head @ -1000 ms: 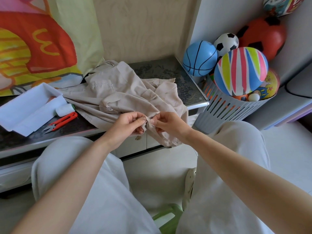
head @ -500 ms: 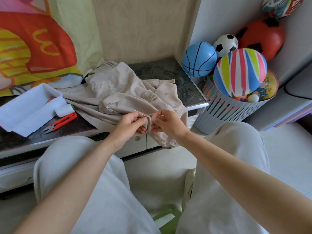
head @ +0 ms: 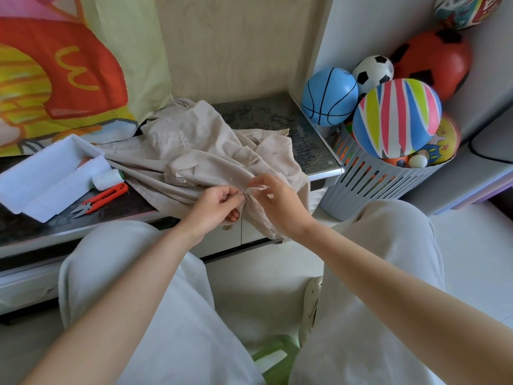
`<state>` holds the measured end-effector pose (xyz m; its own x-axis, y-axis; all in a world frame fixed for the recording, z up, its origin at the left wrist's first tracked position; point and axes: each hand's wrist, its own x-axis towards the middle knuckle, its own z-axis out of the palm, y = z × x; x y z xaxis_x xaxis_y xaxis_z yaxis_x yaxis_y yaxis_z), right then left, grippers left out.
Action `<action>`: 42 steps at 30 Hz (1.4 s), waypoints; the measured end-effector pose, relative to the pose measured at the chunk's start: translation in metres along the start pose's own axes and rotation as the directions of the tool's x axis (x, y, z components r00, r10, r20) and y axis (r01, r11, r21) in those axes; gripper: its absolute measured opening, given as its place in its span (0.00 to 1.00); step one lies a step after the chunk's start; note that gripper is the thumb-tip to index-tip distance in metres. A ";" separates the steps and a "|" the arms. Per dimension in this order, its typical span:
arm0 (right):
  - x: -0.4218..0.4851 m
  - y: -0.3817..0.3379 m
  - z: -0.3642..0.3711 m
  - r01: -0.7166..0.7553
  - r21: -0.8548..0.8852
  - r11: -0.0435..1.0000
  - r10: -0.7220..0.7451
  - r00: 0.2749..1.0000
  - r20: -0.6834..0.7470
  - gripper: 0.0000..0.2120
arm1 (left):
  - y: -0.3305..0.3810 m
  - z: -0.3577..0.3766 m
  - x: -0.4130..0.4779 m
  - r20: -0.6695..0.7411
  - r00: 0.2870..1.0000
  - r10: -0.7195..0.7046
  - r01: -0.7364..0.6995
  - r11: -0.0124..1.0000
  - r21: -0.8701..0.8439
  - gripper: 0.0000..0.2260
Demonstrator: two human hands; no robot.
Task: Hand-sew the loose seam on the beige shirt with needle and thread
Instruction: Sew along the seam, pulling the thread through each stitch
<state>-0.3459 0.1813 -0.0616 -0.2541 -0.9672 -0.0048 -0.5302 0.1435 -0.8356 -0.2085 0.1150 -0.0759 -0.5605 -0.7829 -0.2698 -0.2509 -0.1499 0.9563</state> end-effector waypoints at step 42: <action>-0.034 -0.029 -0.031 0.068 0.358 0.931 -0.077 0.997 0.010 0.15 | -0.011 0.007 0.015 -0.192 0.980 0.047 -0.026 0.994 0.110 0.09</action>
<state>-0.3465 0.2162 -0.0202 -0.2042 -0.9774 0.0539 -0.2216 -0.0074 -0.9751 -0.2200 0.1091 -0.0910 -0.4099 -0.8905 -0.1977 -0.3209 -0.0621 0.9451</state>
